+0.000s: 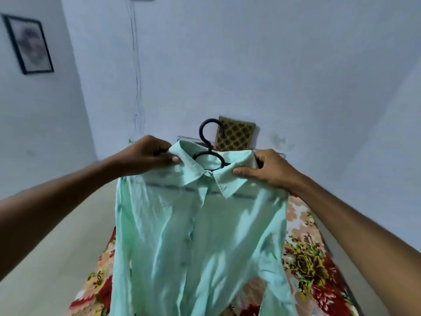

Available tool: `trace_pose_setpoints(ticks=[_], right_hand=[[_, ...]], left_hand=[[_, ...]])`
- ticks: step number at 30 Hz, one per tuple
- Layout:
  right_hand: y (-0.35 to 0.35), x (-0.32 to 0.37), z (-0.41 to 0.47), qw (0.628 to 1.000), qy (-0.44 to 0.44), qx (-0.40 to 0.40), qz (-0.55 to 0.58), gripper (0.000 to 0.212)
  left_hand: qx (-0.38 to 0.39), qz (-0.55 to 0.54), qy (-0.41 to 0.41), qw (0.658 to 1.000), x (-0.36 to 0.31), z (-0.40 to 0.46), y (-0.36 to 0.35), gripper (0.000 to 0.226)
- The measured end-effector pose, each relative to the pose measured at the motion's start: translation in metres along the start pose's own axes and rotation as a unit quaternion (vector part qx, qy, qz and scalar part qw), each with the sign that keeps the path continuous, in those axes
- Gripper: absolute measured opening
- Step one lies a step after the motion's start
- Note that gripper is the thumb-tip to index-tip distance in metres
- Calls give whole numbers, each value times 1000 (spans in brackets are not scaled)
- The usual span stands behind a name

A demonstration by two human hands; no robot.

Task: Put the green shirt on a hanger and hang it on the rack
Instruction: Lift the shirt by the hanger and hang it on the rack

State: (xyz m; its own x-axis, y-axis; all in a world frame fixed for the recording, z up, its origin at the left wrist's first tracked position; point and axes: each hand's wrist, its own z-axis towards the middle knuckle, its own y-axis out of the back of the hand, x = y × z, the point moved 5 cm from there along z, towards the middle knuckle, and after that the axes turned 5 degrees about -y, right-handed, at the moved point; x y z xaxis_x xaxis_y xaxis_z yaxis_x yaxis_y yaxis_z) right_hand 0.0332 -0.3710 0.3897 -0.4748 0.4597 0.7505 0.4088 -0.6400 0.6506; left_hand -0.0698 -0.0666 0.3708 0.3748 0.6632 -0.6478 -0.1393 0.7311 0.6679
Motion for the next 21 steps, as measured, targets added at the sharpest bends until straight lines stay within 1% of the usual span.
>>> trace_pose_setpoints(ticks=[1, 2, 3, 4, 6, 7, 9, 10, 13, 16, 17, 19, 21], right_hand=[[6, 19, -11, 1000, 2, -1, -6, 21], [13, 39, -21, 1000, 3, -11, -8, 16], [20, 58, -31, 1000, 11, -26, -7, 14], [25, 77, -41, 999, 14, -40, -8, 13], [36, 114, -61, 997, 24, -68, -9, 13], [43, 136, -76, 996, 28, -79, -9, 16], [52, 165, -95, 995, 39, -88, -12, 21], [59, 181, -106, 995, 47, -91, -14, 22], [79, 212, -128, 992, 58, -106, -25, 25], [103, 231, -141, 990, 56, -119, -48, 21], [111, 239, -148, 989, 57, -125, -53, 24], [124, 247, -156, 988, 53, -135, -55, 27], [135, 256, -168, 987, 59, -140, -53, 27]], left_hand=[[2, 19, -9, 1000, -22, -5, 11, 75], [-6, 35, -19, 999, -43, -10, 24, 74], [-9, 46, -25, 999, -63, -15, 36, 65], [-9, 56, -23, 998, -80, -20, 49, 50], [-9, 62, -15, 998, -108, -35, 77, 14], [-10, 65, -15, 998, -127, -47, 95, 8], [-18, 72, -6, 997, -143, -64, 119, 26], [-21, 76, 0, 997, -154, -74, 133, 29], [-23, 86, 10, 996, -176, -94, 153, 32], [-46, 94, -8, 994, -199, -103, 166, 36], [-58, 94, -9, 994, -209, -108, 169, 32], [-64, 73, -9, 995, -222, -111, 170, 18], [-68, 65, -7, 996, -236, -115, 171, 12]])
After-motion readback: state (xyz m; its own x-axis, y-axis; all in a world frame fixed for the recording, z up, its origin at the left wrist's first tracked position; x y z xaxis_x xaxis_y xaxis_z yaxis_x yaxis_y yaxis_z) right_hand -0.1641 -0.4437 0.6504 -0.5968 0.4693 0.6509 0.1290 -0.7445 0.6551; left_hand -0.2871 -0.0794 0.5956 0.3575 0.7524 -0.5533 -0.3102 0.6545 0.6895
